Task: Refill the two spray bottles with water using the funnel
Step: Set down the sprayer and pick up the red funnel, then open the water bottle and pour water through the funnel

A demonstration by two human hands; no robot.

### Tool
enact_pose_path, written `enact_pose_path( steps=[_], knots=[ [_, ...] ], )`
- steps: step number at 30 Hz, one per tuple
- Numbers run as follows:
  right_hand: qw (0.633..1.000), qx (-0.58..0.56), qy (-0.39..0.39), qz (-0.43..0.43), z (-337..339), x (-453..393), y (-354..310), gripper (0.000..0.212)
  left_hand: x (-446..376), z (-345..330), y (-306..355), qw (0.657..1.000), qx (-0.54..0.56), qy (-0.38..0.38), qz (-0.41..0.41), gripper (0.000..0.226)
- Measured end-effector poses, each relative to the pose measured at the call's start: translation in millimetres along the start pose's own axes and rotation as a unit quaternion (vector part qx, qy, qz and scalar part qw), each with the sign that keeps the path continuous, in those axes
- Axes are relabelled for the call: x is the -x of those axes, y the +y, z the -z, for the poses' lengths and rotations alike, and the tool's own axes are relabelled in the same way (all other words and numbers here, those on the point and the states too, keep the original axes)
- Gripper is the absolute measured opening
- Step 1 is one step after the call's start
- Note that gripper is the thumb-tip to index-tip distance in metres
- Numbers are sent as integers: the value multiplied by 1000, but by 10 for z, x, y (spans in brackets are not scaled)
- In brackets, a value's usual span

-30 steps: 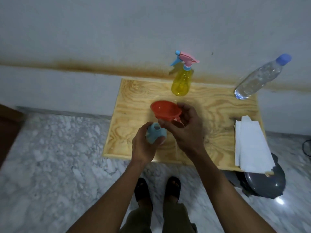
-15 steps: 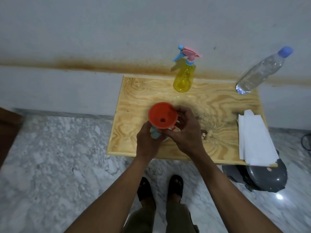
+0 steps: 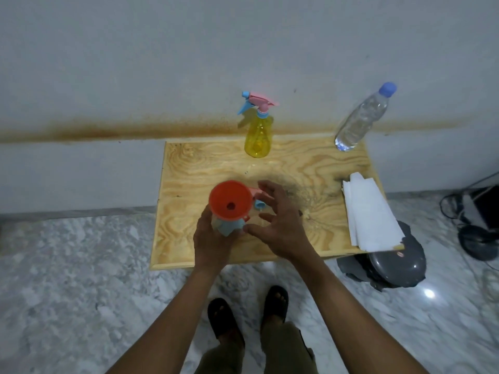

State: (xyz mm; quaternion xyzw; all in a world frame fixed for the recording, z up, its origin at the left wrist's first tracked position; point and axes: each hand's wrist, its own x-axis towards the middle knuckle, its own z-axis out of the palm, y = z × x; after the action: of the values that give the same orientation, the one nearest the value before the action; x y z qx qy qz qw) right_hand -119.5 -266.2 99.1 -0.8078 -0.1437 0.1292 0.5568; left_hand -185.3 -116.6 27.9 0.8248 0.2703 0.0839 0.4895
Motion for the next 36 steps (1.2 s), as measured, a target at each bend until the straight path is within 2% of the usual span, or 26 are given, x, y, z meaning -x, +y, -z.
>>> enact_pose_path(
  steps=[2,4,7,12,16,22,31,33,35,36],
  knots=[
    [998,-22,38,-38,176,62,-14,80,123,7,81,998,-27,1,59,74],
    [991,-43,110,-65,379,114,-1,68,302,-38,82,994,-61,-12,93,63],
    [970,-60,208,-108,732,123,69,50,540,-271,87,990,-98,-66,75,58],
    [940,-40,287,-180,1432,-100,230,32,524,-897,679,990,-67,-122,37,42],
    [934,-24,304,-184,2035,-481,287,28,124,-1450,1302,993,-16,-115,10,42],
    [945,5,292,-148,2773,-1290,410,35,-566,-2190,2032,996,-28,-58,-54,50],
    [963,32,257,-69,3083,-2074,644,61,-1269,-2966,2564,998,1,-49,-37,71],
    [965,31,253,-70,3076,-2149,709,60,-1403,-3110,2611,995,47,-86,12,78],
    [962,29,263,-63,3072,-2191,767,54,-1508,-3174,2719,970,194,-86,115,79],
    [961,27,268,-60,3074,-2207,787,50,-1558,-3235,2751,951,255,-82,152,70]
  ],
)
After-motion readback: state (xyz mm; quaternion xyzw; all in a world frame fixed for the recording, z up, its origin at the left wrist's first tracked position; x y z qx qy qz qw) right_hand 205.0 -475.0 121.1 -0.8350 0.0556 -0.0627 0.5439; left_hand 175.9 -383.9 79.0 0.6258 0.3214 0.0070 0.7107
